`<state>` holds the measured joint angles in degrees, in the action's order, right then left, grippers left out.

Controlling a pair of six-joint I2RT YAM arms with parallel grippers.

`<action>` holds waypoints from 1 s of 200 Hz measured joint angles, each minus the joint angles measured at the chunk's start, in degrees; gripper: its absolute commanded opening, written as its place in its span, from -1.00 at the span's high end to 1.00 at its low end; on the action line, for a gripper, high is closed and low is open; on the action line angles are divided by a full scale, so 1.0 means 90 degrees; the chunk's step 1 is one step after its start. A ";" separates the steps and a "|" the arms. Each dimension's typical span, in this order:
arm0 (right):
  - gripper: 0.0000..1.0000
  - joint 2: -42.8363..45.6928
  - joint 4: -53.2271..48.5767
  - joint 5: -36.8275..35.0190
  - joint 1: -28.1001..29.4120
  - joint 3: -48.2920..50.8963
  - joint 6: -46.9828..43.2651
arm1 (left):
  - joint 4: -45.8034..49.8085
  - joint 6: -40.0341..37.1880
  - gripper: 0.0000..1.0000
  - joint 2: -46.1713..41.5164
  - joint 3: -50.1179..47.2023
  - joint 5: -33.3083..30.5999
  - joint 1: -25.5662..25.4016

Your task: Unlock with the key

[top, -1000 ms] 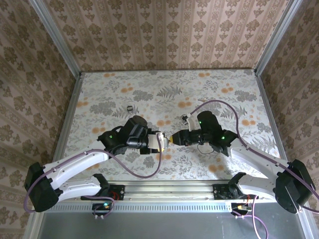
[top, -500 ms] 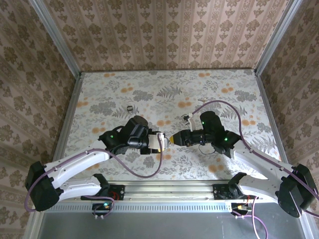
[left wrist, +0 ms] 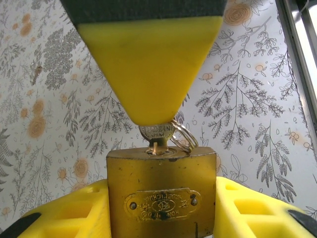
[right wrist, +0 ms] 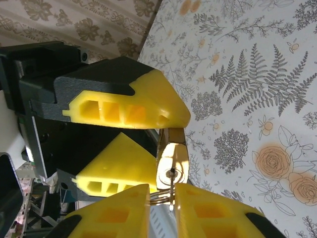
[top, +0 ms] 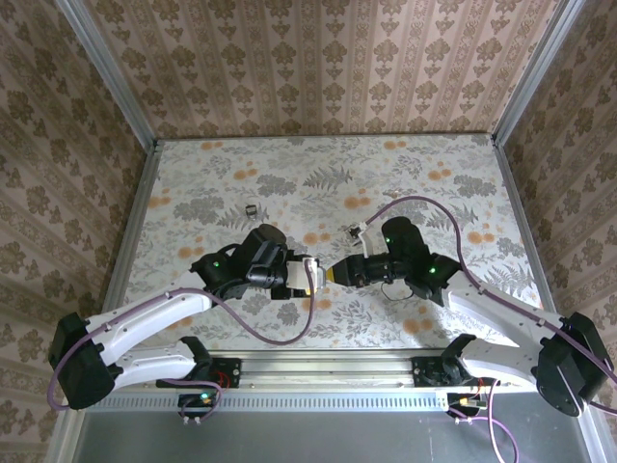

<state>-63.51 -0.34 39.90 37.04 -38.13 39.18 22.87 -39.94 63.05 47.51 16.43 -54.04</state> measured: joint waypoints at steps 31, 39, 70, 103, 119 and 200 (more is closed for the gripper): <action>0.75 -0.0041 -0.0007 -0.0005 0.0029 0.0000 -0.0019 | 0.0087 0.0000 1.00 0.0000 0.0000 0.0005 0.0000; 0.79 -0.0041 -0.0010 -0.0015 0.0032 0.0000 -0.0022 | 0.0085 0.0000 1.00 0.0000 0.0000 0.0007 0.0000; 0.93 -0.0129 0.0002 -0.0049 0.0046 0.0000 -0.0017 | 0.0121 -0.0002 1.00 0.0000 0.0000 0.0005 0.0000; 1.00 -0.0204 0.0029 -0.0046 0.0075 0.0000 -0.0010 | 0.0168 0.0002 1.00 -0.0015 -0.0010 -0.0051 -0.0046; 1.00 -0.0260 0.0090 -0.0041 0.0090 0.0000 0.0010 | 0.0175 0.0005 1.00 -0.0051 -0.0032 -0.0092 -0.0051; 1.00 -0.0784 0.0406 0.0012 0.0163 0.0000 0.0797 | -0.0112 0.0022 1.00 -0.0257 -0.0491 -0.1005 -0.0440</action>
<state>-70.57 3.31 40.01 38.50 -38.13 46.35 21.87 -39.75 60.73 43.09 7.38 -58.00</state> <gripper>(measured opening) 0.058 0.433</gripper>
